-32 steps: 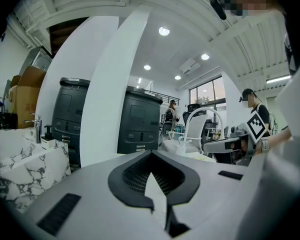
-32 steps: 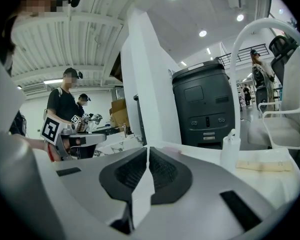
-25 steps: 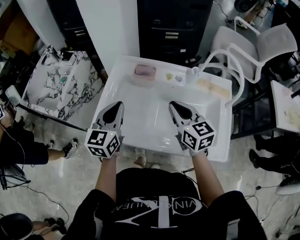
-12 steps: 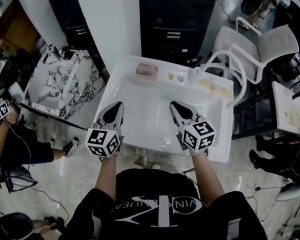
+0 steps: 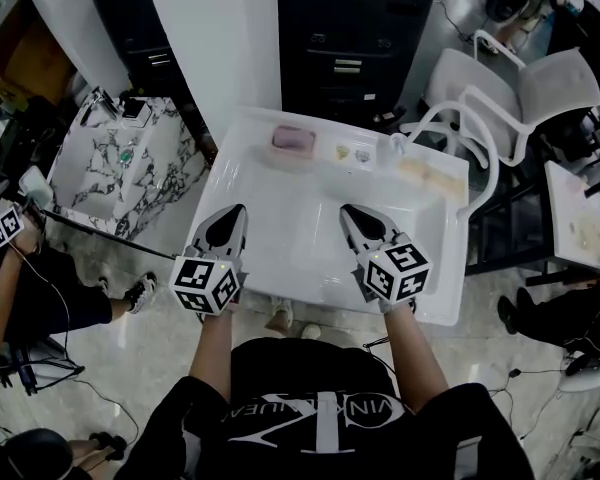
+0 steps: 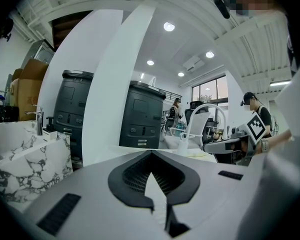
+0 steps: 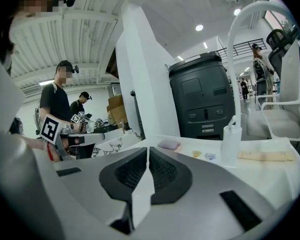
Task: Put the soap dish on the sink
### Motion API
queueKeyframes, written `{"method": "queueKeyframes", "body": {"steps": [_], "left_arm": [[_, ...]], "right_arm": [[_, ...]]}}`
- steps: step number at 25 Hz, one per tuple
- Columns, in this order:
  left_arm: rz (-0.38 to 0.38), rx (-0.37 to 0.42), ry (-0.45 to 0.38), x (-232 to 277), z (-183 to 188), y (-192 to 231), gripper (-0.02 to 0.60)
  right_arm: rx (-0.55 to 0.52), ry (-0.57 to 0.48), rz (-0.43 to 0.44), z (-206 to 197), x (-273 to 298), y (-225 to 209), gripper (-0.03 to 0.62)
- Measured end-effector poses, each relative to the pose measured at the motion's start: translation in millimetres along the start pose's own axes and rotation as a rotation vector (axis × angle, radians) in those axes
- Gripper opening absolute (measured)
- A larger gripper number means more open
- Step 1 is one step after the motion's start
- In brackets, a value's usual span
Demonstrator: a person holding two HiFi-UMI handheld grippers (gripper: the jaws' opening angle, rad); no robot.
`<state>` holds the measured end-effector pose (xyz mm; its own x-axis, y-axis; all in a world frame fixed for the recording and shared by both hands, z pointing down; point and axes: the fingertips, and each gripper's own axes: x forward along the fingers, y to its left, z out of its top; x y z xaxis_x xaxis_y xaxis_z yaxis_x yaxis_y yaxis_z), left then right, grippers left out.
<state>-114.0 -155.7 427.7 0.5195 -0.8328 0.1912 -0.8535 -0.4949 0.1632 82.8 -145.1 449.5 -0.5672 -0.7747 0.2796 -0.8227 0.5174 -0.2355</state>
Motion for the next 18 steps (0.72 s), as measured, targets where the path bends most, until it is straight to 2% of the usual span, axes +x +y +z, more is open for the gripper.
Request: {"method": "queueKeyframes", "body": {"steps": [18], "left_arm": [[-0.02,-0.008,0.034,23.6,-8.2,18.7,0.014]], "right_arm": [[0.013,0.027,-0.03,-8.6,23.7,-9.6,0.032]]}}
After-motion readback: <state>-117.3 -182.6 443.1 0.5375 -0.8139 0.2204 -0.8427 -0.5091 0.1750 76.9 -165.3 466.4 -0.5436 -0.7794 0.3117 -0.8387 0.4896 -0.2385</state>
